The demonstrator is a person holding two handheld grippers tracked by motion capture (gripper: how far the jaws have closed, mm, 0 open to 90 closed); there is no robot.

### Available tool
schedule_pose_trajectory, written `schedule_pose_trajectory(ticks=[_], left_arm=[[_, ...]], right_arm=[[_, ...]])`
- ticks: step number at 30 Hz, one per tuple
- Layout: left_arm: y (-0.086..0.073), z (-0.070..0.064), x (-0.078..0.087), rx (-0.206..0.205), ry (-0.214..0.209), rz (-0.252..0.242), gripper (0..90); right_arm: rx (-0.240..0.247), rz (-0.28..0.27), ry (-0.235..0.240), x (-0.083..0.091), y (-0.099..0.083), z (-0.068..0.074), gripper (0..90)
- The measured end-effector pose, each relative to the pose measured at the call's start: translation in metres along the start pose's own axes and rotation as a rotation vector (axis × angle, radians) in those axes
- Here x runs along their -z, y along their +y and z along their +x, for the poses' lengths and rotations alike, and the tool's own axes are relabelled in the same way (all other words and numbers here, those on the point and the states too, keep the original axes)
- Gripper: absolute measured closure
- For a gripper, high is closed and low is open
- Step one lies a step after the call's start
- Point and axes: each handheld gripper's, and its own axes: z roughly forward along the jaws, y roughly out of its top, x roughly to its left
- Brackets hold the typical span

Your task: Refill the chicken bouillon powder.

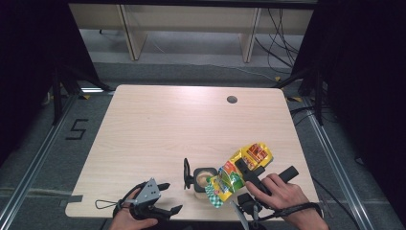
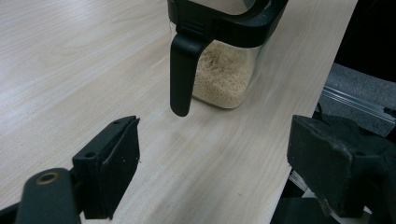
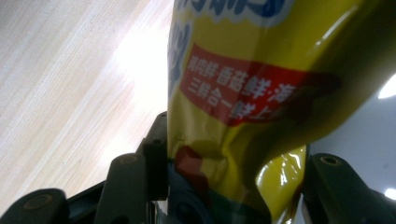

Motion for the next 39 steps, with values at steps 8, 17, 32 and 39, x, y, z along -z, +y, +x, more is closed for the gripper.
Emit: schedule_pose_trajectory(ticks=[8,17,32,39], left_arm=[[0.0,-0.0003,-0.0001,0.006,-0.002,-0.005,16.8],[0.0006,0.0017,0.0003,-0.021,0.001,-0.004,16.8],[-0.0007,-0.0003,-0.0009,0.009,-0.002,-0.001,16.8],[0.0001,0.0021,-0.0007,-0.025,-0.002,0.002,16.8]], right_arm=[[-0.004,-0.005,0.003,-0.0004,-0.0003,0.0002,51.7],[-0.011,-0.006,0.01,-0.0009,0.0,0.0011,51.7],[-0.033,-0.011,0.012,-0.0015,-0.0004,0.0026,51.6],[-0.036,-0.014,0.02,-0.0033,-0.0006,0.0035,51.6]])
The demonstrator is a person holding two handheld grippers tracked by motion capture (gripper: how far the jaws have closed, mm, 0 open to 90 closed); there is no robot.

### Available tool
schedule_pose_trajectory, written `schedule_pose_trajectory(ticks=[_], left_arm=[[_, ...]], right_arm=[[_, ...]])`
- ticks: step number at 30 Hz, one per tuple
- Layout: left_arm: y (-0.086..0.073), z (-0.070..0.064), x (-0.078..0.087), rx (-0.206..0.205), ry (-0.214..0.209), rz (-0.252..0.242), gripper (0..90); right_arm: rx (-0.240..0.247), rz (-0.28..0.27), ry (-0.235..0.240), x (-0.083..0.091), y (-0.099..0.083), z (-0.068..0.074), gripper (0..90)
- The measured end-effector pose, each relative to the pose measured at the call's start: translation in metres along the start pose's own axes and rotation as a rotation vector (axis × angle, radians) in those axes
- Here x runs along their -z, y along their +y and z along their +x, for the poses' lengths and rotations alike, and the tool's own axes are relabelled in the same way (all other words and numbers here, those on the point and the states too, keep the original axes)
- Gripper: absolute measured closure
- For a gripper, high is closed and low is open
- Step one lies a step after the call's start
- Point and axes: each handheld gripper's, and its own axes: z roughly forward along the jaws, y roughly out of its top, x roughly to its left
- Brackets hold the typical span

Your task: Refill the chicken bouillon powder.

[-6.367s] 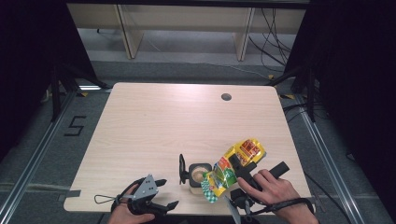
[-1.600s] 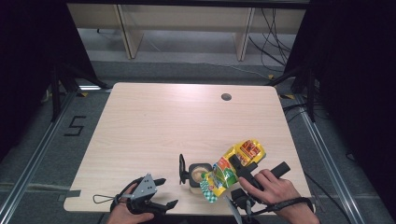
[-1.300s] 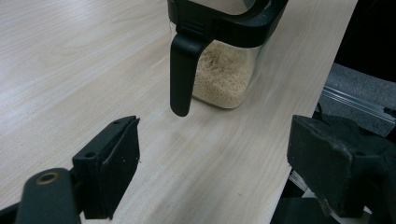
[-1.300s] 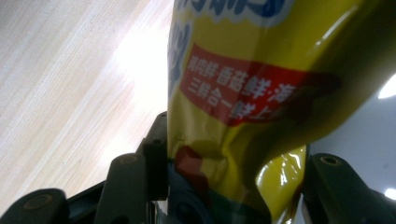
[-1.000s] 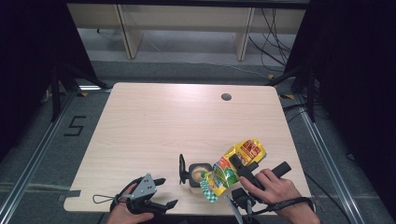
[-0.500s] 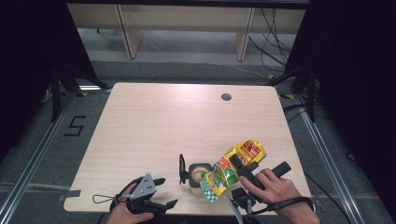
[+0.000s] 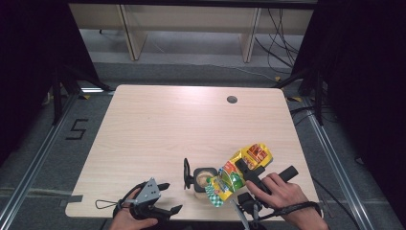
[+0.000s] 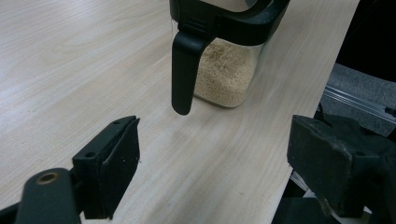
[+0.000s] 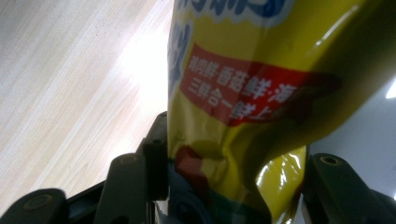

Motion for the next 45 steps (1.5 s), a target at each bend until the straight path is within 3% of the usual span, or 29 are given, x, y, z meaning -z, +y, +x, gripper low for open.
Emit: schedule_pose_trajectory(ticks=[1,2,6,7,9,10,11,13,14,15,16,18,19,20,21,22,23,28,30,31,35,36,45], left_arm=[[-0.0005,-0.0007,-0.0008,0.014,-0.002,-0.006,16.8],[-0.0009,-0.0017,-0.0009,0.031,0.001,-0.005,16.7],[-0.0009,0.0,-0.0002,0.015,0.009,0.009,16.8],[-0.0009,-0.0004,-0.0004,0.02,0.007,0.005,16.8],[-0.0009,-0.0016,-0.001,0.032,0.001,-0.006,16.8],[-0.0007,0.0002,-0.0003,0.008,0.007,0.01,16.8],[-0.0008,-0.0005,-0.0006,0.017,0.005,0.004,16.8],[-0.0009,-0.0014,-0.0009,0.031,0.002,-0.005,16.8],[-0.0009,-0.0014,-0.0008,0.032,0.002,-0.006,16.8],[-0.0006,-0.0012,-0.0004,0.026,0.003,-0.004,16.8],[-0.0004,-0.001,-0.0001,0.022,0.003,-0.003,16.8],[-0.0002,-0.0009,0.0,0.015,0.0,-0.006,16.8],[0.0001,-0.0002,0.0,0.003,-0.002,-0.006,16.7],[0.0001,-0.0002,0.0,0.004,-0.001,-0.006,16.8],[0.0001,0.0,0.0,0.002,0.001,-0.004,16.7],[0.0,0.0,0.0001,0.003,0.002,-0.003,16.7],[0.0,-0.0002,0.0,0.004,0.0,-0.005,16.8],[0.0001,-0.0003,0.0001,0.004,-0.001,-0.007,16.8],[0.0001,-0.0003,0.0001,0.006,0.0,-0.008,16.8],[0.0001,-0.0003,0.0001,0.007,0.0,-0.009,16.7],[0.0001,-0.0002,0.0001,0.004,-0.001,-0.007,16.8],[0.0001,-0.0003,0.0,0.006,0.0,-0.008,16.8],[0.0001,-0.0003,0.0,0.005,0.0,-0.008,16.8]], right_arm=[[-0.001,0.002,0.001,-0.0001,0.0001,0.0003,51.7],[-0.056,0.032,0.013,0.0016,0.0001,0.0044,51.7],[-0.048,0.026,0.012,0.0015,-0.0002,0.0035,51.7],[0.001,-0.001,-0.001,0.0,-0.0002,-0.0004,51.7],[0.023,0.001,-0.002,0.0004,-0.0008,-0.0019,51.7],[0.012,0.0,-0.003,0.0004,-0.0007,-0.0014,51.7],[-0.004,-0.004,-0.004,0.0003,-0.0004,-0.0004,51.7],[0.021,0.0,0.001,0.0002,-0.0007,-0.0017,51.7],[-0.007,-0.007,0.001,-0.0004,0.0,0.0001,51.7],[-0.061,0.023,0.017,0.0012,0.0002,0.0043,51.7],[-0.033,0.026,0.016,0.0006,0.0,0.0035,51.7],[-0.063,0.02,0.021,-0.0004,0.0009,0.0055,51.7],[-0.052,0.011,0.025,-0.0012,0.0007,0.0048,51.7],[-0.006,-0.011,0.009,-0.0026,0.0006,0.0014,51.7],[-0.014,-0.006,0.008,-0.002,0.0003,0.002,51.7],[0.017,-0.004,0.006,-0.0018,-0.0007,-0.0004,51.7],[-0.067,0.021,0.016,0.0003,-0.0007,0.0049,51.7],[-0.071,0.018,0.018,0.0009,-0.001,0.0044,51.7],[-0.07,0.014,0.019,0.0007,-0.0006,0.0045,51.7],[-0.02,-0.015,0.005,-0.001,-0.0004,0.0007,51.7],[-0.021,-0.012,0.008,-0.001,-0.0006,0.001,51.7],[-0.012,0.005,0.038,-0.0009,-0.0019,0.0033,51.7],[-0.004,0.007,0.034,-0.0003,-0.0026,0.0019,51.7]])
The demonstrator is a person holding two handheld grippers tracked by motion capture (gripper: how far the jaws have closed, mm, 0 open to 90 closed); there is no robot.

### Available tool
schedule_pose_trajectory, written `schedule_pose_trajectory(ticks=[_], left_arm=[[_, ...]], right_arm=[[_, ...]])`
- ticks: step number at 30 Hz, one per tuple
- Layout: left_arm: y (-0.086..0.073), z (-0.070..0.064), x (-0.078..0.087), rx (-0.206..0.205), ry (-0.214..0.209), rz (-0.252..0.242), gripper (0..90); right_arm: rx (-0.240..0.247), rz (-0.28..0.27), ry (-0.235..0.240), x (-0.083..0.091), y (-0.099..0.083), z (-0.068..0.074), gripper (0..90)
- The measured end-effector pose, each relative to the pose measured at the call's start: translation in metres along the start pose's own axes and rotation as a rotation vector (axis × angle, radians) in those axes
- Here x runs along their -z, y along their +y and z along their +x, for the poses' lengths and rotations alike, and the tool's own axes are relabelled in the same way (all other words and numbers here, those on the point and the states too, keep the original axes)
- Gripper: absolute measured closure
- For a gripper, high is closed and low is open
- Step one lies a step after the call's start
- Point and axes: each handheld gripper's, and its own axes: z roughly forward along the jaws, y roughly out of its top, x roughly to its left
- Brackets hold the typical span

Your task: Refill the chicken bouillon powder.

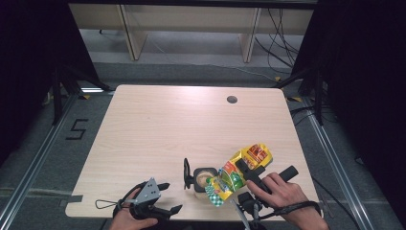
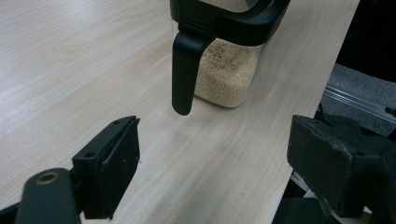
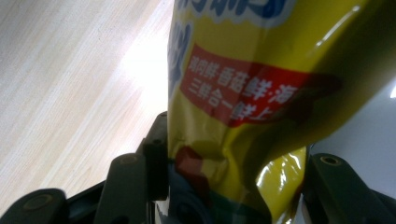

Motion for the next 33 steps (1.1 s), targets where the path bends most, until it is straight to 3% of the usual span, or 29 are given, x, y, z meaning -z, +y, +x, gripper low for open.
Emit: schedule_pose_trajectory(ticks=[11,12,13,21,24,26,33], left_arm=[[-0.0003,-0.0008,0.0002,0.013,0.005,0.0,16.8],[-0.0003,-0.0008,0.0002,0.014,0.005,0.0,16.8],[-0.0003,-0.0004,0.0003,0.009,0.008,0.004,16.7],[-0.0004,-0.0004,0.0003,0.012,0.007,0.002,16.8],[-0.0001,0.0,0.0002,0.005,0.001,-0.002,16.8],[-0.0005,-0.0009,0.0001,0.02,0.005,-0.003,16.8],[-0.0003,-0.0005,0.0,0.014,0.002,-0.002,16.8]], right_arm=[[-0.012,-0.006,0.007,-0.0002,-0.0012,0.0006,51.7],[0.011,-0.001,-0.002,0.0,-0.0017,-0.0007,51.7],[-0.019,-0.006,0.007,0.0,-0.0017,0.0013,51.7],[-0.014,-0.014,0.005,-0.0007,-0.0016,0.001,51.7],[-0.038,-0.042,-0.021,-0.0012,-0.0009,-0.0006,51.7],[-0.042,-0.039,-0.022,-0.0008,-0.0016,-0.0007,51.7],[-0.049,-0.043,-0.015,-0.0011,-0.0016,0.0,51.8]])
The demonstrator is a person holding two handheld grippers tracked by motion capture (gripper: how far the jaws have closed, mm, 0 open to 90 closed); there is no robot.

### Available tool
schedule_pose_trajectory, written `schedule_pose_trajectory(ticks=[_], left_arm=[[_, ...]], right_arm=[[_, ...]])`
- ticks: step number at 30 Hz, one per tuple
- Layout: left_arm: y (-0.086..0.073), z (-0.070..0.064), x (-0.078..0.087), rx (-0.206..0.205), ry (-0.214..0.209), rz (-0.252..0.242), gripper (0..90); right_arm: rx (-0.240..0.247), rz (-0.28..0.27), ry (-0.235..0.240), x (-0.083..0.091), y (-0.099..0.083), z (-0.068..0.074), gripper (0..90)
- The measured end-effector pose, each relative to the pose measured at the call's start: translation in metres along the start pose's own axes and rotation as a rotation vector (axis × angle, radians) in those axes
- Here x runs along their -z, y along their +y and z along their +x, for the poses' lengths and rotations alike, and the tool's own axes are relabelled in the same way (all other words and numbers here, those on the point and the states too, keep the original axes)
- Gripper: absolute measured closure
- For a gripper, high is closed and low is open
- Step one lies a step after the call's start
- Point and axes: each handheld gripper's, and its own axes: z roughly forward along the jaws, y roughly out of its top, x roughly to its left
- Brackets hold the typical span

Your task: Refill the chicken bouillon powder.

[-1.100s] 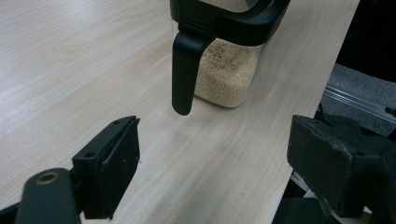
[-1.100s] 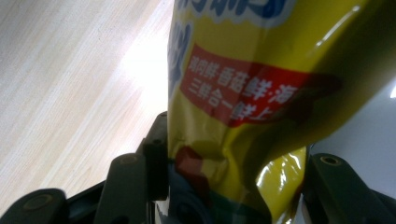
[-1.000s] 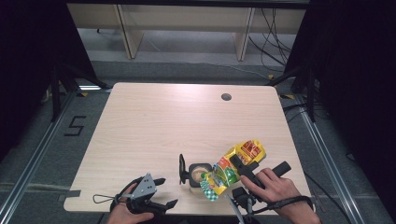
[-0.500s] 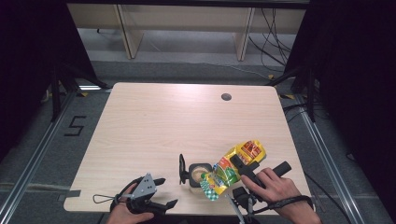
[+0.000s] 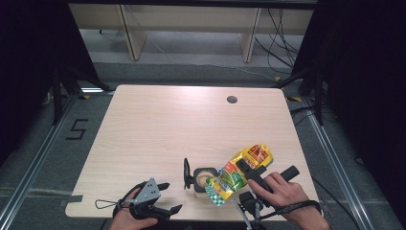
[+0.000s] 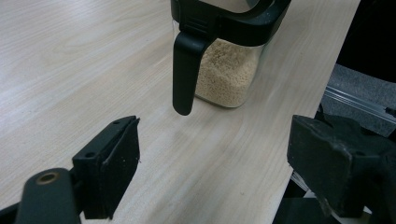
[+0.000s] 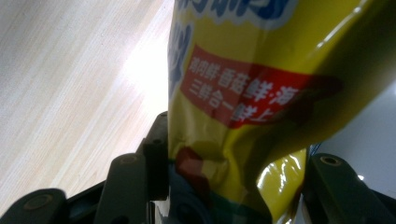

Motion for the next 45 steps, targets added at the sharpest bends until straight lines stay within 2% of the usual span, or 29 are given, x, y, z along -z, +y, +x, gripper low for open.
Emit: schedule_pose_trajectory(ticks=[4,6,8,9,12,13,15,20,21,24,28,29,30,35,36,37,38,39,40,41,42,43,44,45], left_arm=[[0.0,0.001,0.0,-0.01,0.002,0.002,16.8],[0.0,0.0,0.0,-0.003,0.003,0.0,16.8],[0.0,-0.001,0.0,0.012,0.005,0.002,16.8],[0.0,0.001,0.0,-0.011,0.002,0.002,16.8],[0.0,0.0,0.001,0.008,0.005,0.005,16.8],[0.0,0.0,0.001,0.003,0.007,0.006,16.8],[0.0,0.001,0.001,-0.006,0.003,0.006,16.8],[0.0,0.001,0.0,-0.012,0.002,0.003,16.8],[0.0,0.0,0.001,0.002,0.009,0.007,16.8],[0.0,0.0,0.001,-0.001,0.001,0.006,16.8],[0.0,0.0,0.001,0.002,0.011,0.002,16.8],[0.0,0.0,0.001,0.001,0.011,0.002,16.8],[0.0,0.0,0.001,0.002,0.011,0.002,16.7],[0.0,0.0,0.001,-0.002,0.009,0.004,16.8],[0.0,0.0,0.001,-0.001,0.009,0.004,16.8],[0.0,0.0,0.001,0.011,0.011,0.006,16.8],[0.0,0.0,0.001,0.004,0.012,0.003,16.8],[0.0,0.0,0.001,-0.004,0.009,0.003,16.8],[0.0,0.0,0.001,-0.001,0.009,0.004,16.8],[0.0,0.0,0.001,0.004,0.01,0.005,16.8],[0.0,0.0,0.001,0.009,0.011,0.007,16.8],[0.0,0.0,0.001,0.006,0.012,0.006,16.7],[0.0,0.0,0.001,0.007,0.011,0.006,16.8],[0.0,0.0,0.001,-0.003,0.009,0.005,16.8]], right_arm=[[-0.007,0.008,0.003,0.0,-0.001,0.0,51.7],[-0.007,0.004,0.002,0.0,-0.001,0.0,51.7],[0.027,-0.008,0.002,-0.002,-0.002,-0.001,51.8],[0.025,-0.008,0.003,-0.002,-0.002,0.0,51.8],[0.019,-0.011,0.005,-0.003,-0.002,-0.001,51.8],[0.043,-0.027,-0.005,-0.004,-0.003,-0.002,51.8],[0.05,-0.035,-0.007,-0.005,-0.004,-0.003,51.8],[0.025,-0.027,0.003,-0.006,-0.006,0.0,51.8],[0.027,-0.029,0.003,-0.006,-0.006,-0.001,51.8],[0.026,-0.028,0.004,-0.006,-0.006,-0.001,51.8],[0.03,-0.03,0.004,-0.006,-0.006,-0.001,51.9],[0.019,-0.026,0.019,-0.006,-0.006,-0.001,51.8],[0.021,-0.041,0.014,-0.007,-0.006,-0.001,51.8],[-0.047,-0.074,0.037,-0.011,-0.012,0.003,52.3],[-0.075,-0.115,0.022,-0.013,-0.015,0.004,53.5],[-0.094,-0.108,0.048,-0.013,-0.017,0.005,53.9],[-0.156,-0.117,0.056,-0.014,-0.018,0.008,54.3],[-0.19,-0.12,0.07,-0.015,-0.02,0.012,54.8],[-0.153,-0.145,0.057,-0.018,-0.022,0.01,55.3],[-0.211,-0.129,0.082,-0.019,-0.022,0.015,55.7],[-0.23,-0.136,0.088,-0.02,-0.024,0.017,56.1],[-0.2,-0.168,0.077,-0.023,-0.026,0.016,56.3],[-0.257,-0.182,0.093,-0.025,-0.027,0.019,56.5],[-0.246,-0.194,0.089,-0.026,-0.029,0.019,56.7]])
